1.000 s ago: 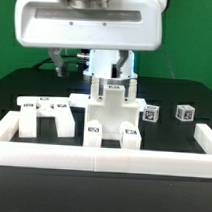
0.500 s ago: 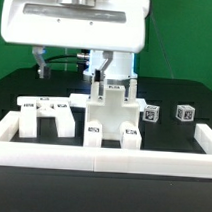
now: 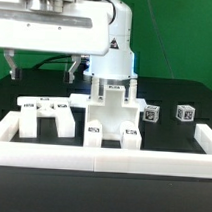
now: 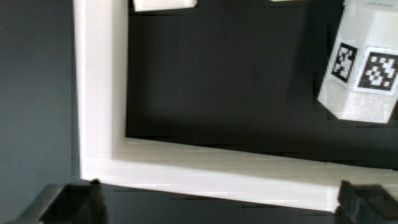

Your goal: Assemble chair

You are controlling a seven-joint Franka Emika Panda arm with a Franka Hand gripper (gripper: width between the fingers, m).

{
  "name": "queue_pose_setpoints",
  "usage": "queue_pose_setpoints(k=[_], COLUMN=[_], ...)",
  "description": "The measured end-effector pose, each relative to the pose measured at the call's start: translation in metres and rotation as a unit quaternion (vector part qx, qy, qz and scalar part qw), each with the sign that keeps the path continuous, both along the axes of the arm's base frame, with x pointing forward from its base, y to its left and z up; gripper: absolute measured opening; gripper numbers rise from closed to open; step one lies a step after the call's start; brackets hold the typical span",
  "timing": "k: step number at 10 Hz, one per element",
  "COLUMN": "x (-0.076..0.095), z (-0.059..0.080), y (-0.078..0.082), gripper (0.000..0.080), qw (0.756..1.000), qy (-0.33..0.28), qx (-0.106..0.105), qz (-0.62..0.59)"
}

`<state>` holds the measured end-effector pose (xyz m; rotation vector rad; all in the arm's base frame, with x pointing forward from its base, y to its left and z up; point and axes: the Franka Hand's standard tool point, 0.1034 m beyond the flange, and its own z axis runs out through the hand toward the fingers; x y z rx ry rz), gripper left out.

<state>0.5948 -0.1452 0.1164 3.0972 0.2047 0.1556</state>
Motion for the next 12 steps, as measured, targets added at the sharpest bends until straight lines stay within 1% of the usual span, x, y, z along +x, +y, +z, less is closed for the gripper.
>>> queue_pose_setpoints(k=[2, 3, 4, 5, 6, 7, 10, 11, 12], x=[0.000, -0.003, -0.012, -0.018, -0.027, -0.031, -0.030, -0.032, -0.046], z=[0.000, 0.000, -0.001, -0.002, -0.006, -0.008, -0.008, -0.009, -0.012], y=[0.000, -0.002, -0.008, -0.013, -0.013, -0.014, -0.013, -0.013, -0.007], gripper=[0.0649, 0.0649, 0.0649, 0.0649, 0.0649, 0.0649, 0.0649, 0.0649, 0.0649], qw=[1.000, 1.000, 0.997, 0.996, 0.994, 0.994, 0.994, 0.994, 0.995], qy=[0.000, 0.004, 0.016, 0.021, 0.027, 0.029, 0.029, 0.029, 0.032], qx=[0.000, -0.001, 0.005, 0.006, 0.008, 0.009, 0.009, 0.010, 0.018], qz=[0.000, 0.024, 0.070, 0.090, 0.107, 0.104, 0.104, 0.103, 0.096])
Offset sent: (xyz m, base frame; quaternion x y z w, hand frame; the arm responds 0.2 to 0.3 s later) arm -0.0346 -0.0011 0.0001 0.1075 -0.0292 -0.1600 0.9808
